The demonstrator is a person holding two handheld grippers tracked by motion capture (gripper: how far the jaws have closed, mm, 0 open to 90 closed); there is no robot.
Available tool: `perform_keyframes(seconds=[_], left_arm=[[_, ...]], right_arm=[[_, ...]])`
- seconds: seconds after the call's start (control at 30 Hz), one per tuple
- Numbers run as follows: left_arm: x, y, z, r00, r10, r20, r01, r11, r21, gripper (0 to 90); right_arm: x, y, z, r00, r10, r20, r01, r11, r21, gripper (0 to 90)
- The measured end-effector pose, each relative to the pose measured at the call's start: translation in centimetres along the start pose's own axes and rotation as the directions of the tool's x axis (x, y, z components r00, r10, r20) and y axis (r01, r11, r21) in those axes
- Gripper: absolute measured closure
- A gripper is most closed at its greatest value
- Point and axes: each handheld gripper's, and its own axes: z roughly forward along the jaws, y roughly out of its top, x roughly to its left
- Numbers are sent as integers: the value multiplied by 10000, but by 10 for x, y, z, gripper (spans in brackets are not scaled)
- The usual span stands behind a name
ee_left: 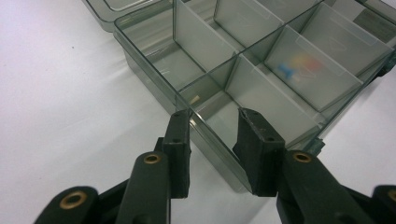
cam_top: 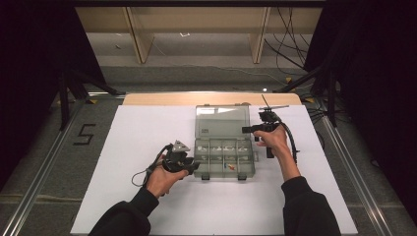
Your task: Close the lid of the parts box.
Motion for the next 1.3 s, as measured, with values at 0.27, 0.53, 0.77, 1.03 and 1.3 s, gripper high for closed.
perform_keyframes(seconds=[0.27, 0.53, 0.77, 1.03, 1.3], left_arm=[[0, 0, 0, 10000, 8, -6, -8, 10000, 22, 650], [-1, 0, 0, 10000, -79, -2, 79, 10000, 17, 648], [-1, 0, 0, 10000, -55, -9, 55, 10000, 18, 647], [0, 0, -1, 10000, 4, 3, -4, 10000, 68, 646], [-1, 0, 0, 10000, -37, 12, 37, 10000, 37, 645]], right_arm=[[2, -1, -9, 9997, 216, -93, -218, 9995, -238, 739], [3, -3, -13, 9998, -50, -217, 35, 9977, -673, 771], [4, -5, -16, 9997, -86, -228, 68, 9970, -774, 776], [4, -4, -18, 9980, -593, -240, 568, 9941, -925, 782], [3, -5, -18, 9973, -681, -289, 648, 9926, -1027, 785]])
